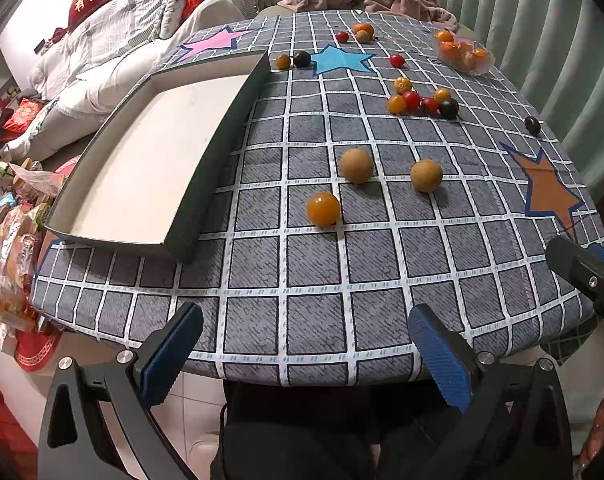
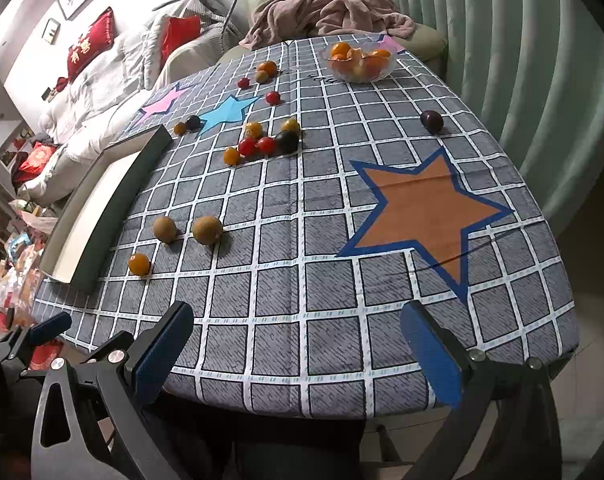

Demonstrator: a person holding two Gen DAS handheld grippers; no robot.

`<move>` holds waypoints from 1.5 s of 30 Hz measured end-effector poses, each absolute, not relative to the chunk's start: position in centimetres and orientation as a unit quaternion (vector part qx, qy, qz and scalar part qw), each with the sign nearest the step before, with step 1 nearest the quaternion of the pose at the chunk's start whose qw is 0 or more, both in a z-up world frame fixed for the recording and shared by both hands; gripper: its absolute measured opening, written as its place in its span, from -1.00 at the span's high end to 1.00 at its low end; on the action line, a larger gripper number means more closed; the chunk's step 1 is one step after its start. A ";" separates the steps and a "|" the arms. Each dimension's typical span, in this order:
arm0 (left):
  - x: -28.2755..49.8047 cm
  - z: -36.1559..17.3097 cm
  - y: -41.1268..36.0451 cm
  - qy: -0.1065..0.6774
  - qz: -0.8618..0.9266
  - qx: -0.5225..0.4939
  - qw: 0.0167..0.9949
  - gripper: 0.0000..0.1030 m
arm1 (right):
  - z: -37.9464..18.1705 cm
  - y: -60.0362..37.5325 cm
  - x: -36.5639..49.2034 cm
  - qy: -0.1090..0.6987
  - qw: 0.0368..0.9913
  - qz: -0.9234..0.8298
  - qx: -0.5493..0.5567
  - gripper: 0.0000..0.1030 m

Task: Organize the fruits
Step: 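Move both tools toward the loose fruits beside the white tray, then grasp an orange cherry tomato with left tool while right tool grasps a tan fruit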

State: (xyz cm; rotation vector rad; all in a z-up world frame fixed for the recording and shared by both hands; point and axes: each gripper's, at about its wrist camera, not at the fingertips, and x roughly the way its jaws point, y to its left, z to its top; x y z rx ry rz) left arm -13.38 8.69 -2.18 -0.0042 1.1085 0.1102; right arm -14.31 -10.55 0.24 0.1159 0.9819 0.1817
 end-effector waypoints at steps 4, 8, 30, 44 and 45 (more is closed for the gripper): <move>-13.1 -2.3 8.6 0.527 0.052 0.000 0.848 -1.00 | 0.0 -10.5 -14.1 0.475 0.874 0.089 0.055 -1.00; -12.7 -2.5 8.8 0.528 0.054 0.000 0.848 -1.00 | -0.2 -10.5 -13.8 0.480 0.871 0.093 0.053 -1.00; -7.6 -4.9 9.1 0.523 0.015 0.027 0.852 -1.00 | -1.2 -6.2 -7.9 0.496 0.857 0.141 -0.004 -1.00; -6.1 -5.4 9.1 0.516 -0.013 -0.002 0.857 -1.00 | -3.4 -1.7 -4.6 0.513 0.831 0.205 -0.064 -0.92; -6.1 -5.4 9.1 0.517 -0.012 -0.002 0.856 -1.00 | -3.5 -1.3 -4.6 0.513 0.829 0.209 -0.069 -0.81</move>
